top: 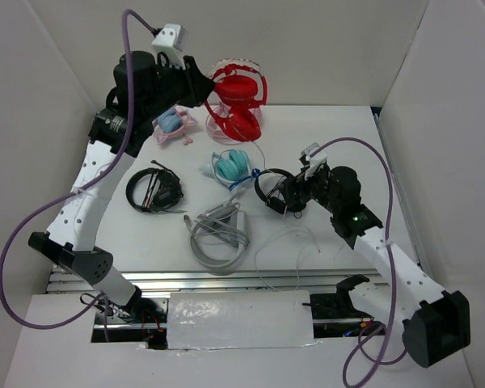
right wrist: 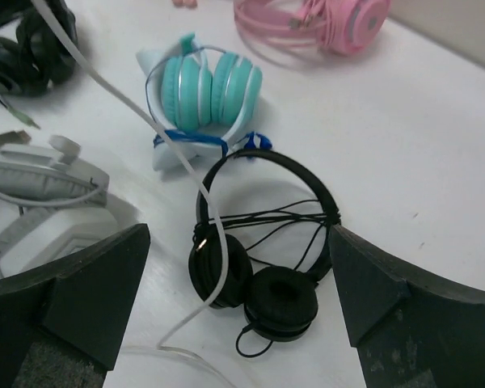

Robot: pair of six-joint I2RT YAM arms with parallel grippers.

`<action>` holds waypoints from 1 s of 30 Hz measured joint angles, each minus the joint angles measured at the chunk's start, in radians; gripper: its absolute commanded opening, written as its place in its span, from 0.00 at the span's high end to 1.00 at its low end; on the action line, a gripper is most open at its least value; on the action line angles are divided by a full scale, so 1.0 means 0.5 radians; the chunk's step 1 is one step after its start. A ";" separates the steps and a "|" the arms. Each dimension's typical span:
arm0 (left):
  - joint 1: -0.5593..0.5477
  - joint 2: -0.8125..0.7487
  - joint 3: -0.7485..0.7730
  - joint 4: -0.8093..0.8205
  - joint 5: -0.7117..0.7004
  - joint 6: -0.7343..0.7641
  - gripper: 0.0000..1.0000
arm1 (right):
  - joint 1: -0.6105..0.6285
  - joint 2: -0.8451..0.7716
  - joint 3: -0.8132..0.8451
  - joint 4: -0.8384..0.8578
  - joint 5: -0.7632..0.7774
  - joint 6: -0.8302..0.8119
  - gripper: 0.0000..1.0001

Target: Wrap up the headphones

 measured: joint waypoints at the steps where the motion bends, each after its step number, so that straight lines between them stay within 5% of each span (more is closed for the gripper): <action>1: 0.021 0.021 0.060 0.003 0.040 -0.003 1.00 | -0.042 0.069 0.000 0.021 -0.057 0.001 0.00; 8: 0.213 0.115 0.317 0.065 0.407 -0.152 1.00 | -0.179 0.590 0.004 0.238 -0.379 0.163 0.01; 10: 0.273 0.139 0.332 0.102 0.529 -0.211 1.00 | -0.180 0.706 0.004 0.330 -0.446 0.260 0.08; 11: 0.304 0.152 0.336 0.124 0.593 -0.246 1.00 | -0.180 0.751 0.004 0.377 -0.467 0.304 0.15; 12: 0.335 0.166 0.339 0.143 0.661 -0.276 1.00 | -0.176 0.795 0.004 0.430 -0.488 0.352 0.36; 14: 0.384 0.182 0.339 0.166 0.771 -0.325 1.00 | -0.163 0.867 0.005 0.546 -0.505 0.436 0.60; 15: 0.405 0.185 0.337 0.175 0.829 -0.350 1.00 | -0.155 0.901 0.007 0.598 -0.507 0.487 0.88; 16: 0.420 0.184 0.323 0.201 0.893 -0.365 1.00 | -0.149 0.931 0.014 0.642 -0.506 0.515 1.00; 23: 0.388 -0.005 -0.001 0.333 1.269 -0.314 1.00 | -0.249 1.114 0.386 0.549 -0.407 0.658 1.00; 30: 0.195 -0.391 -0.621 0.375 1.231 -0.019 1.00 | -0.585 1.180 1.080 0.127 -0.376 0.589 1.00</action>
